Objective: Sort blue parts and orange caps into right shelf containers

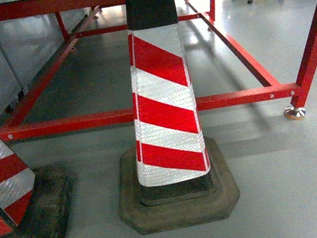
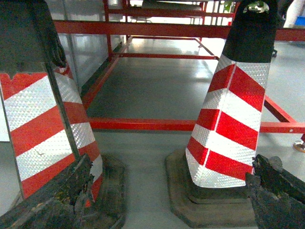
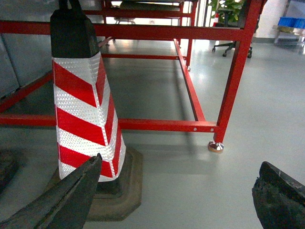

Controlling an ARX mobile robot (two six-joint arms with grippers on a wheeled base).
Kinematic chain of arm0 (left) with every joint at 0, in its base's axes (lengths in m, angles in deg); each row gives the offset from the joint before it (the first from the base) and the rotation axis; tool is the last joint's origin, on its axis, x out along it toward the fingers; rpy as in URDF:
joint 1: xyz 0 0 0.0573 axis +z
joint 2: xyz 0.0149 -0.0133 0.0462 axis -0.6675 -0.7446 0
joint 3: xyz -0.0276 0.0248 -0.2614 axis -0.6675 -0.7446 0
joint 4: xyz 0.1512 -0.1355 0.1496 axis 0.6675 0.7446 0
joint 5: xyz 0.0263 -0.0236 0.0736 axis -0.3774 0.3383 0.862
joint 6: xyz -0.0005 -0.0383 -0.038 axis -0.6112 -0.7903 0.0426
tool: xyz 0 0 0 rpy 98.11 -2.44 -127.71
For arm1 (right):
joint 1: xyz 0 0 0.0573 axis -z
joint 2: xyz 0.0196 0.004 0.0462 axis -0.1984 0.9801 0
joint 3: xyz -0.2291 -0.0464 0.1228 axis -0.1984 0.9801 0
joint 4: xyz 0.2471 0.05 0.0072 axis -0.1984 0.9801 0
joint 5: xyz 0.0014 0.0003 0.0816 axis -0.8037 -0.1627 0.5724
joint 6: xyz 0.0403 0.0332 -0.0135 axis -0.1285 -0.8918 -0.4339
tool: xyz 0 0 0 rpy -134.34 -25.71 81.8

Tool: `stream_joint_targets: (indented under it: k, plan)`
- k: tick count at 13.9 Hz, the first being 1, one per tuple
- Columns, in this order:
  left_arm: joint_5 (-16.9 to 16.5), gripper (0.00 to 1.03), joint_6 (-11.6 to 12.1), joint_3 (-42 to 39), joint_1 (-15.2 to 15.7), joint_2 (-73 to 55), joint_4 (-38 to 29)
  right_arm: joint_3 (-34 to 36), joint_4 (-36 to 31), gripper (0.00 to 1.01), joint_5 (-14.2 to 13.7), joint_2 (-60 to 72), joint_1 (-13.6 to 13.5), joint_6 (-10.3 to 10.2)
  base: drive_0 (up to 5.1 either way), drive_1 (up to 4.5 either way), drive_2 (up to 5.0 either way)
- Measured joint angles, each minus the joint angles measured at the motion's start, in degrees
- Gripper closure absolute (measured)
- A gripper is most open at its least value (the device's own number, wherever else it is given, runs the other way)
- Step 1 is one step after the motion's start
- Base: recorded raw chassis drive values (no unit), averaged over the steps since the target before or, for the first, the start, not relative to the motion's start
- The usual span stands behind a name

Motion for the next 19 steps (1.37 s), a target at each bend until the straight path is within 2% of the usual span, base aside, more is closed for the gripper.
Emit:
stream_joint_targets:
  k: [19]
  plan:
    - [0.0, 0.05, 0.0, 0.0, 0.0, 0.0, 0.15, 0.0, 0.09, 0.03, 0.0, 0.0, 0.0, 0.0, 0.0, 0.0, 0.0]
